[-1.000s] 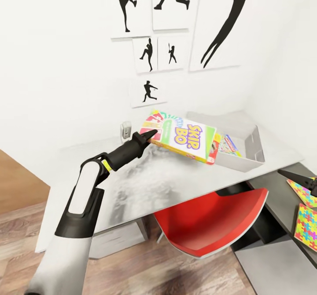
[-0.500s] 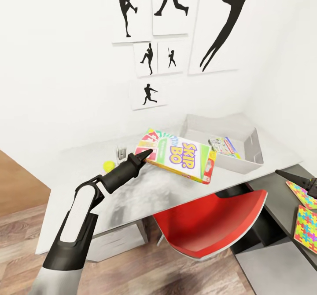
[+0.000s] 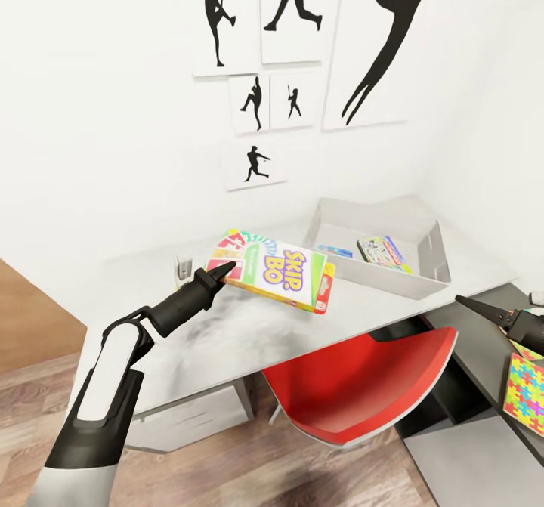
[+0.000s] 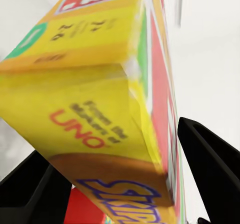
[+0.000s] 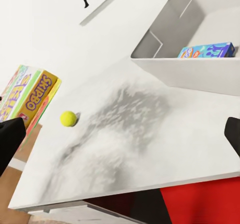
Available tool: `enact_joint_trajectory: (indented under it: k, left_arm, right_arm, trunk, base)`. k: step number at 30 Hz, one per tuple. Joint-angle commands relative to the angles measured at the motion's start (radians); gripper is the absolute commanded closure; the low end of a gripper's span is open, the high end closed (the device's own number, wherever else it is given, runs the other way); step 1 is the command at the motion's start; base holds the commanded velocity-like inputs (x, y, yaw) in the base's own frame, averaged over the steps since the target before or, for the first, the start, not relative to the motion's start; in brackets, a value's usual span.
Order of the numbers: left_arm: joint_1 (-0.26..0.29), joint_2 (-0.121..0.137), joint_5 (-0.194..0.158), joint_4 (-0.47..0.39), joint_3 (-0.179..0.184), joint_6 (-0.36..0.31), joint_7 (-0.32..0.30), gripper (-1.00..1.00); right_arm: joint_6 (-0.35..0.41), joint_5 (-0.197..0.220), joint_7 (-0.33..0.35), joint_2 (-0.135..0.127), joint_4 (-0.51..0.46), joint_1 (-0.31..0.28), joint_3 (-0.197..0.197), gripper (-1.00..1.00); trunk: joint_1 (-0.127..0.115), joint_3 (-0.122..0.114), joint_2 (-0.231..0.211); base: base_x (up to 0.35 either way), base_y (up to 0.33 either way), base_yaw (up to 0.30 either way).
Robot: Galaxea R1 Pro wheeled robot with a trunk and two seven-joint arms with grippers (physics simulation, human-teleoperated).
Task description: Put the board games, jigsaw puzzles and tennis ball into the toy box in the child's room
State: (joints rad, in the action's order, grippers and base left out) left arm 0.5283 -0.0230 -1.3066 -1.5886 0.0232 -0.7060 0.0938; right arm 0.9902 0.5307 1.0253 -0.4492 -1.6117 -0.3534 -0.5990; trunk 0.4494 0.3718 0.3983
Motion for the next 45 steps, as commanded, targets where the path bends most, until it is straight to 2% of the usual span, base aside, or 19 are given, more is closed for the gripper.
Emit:
enact_joint_trajectory:
  k: [1,5,20,26,35,45]
  left_arm:
    - [0.001,0.0,-0.012,-0.001,-0.001,-0.003,0.01,1.0]
    - [-0.001,0.012,-0.022,0.004,-0.005,0.001,0.006,1.0]
    - [-0.013,0.018,-0.027,0.005,-0.013,0.022,-0.007,1.0]
    - [-0.023,0.02,-0.017,0.006,-0.04,0.032,-0.006,1.0]
    - [-0.026,0.02,-0.016,0.007,-0.046,0.034,0.004,1.0]
    - [-0.038,0.02,-0.026,0.023,-0.049,0.035,-0.025,1.0]
  right_arm:
    - [0.004,-0.002,0.004,0.0,0.0,-0.001,-0.001,-1.0]
    - [0.007,-0.003,0.004,0.0,0.0,-0.003,0.002,-1.0]
    - [0.007,-0.004,0.004,-0.002,-0.001,-0.005,0.037,-1.0]
    - [0.007,-0.004,0.004,-0.006,-0.001,-0.006,0.039,-1.0]
    - [0.007,-0.004,0.004,-0.007,-0.001,-0.006,0.039,-1.0]
    - [0.007,-0.005,0.003,-0.008,-0.001,-0.007,0.039,-1.0]
  trunk:
    - [0.001,0.0,0.002]
    - [0.001,-0.005,0.002]
    - [0.001,-0.028,0.002]
    - [0.001,-0.038,0.002]
    - [0.001,-0.052,0.002]
    - [0.001,-0.069,0.002]
  base:
    - [0.0,0.0,-0.047]
    - [0.0,0.0,-0.051]
    - [0.0,0.0,-0.017]
    - [0.0,0.0,-0.001]
    - [0.0,0.0,0.0]
    - [0.0,0.0,0.0]
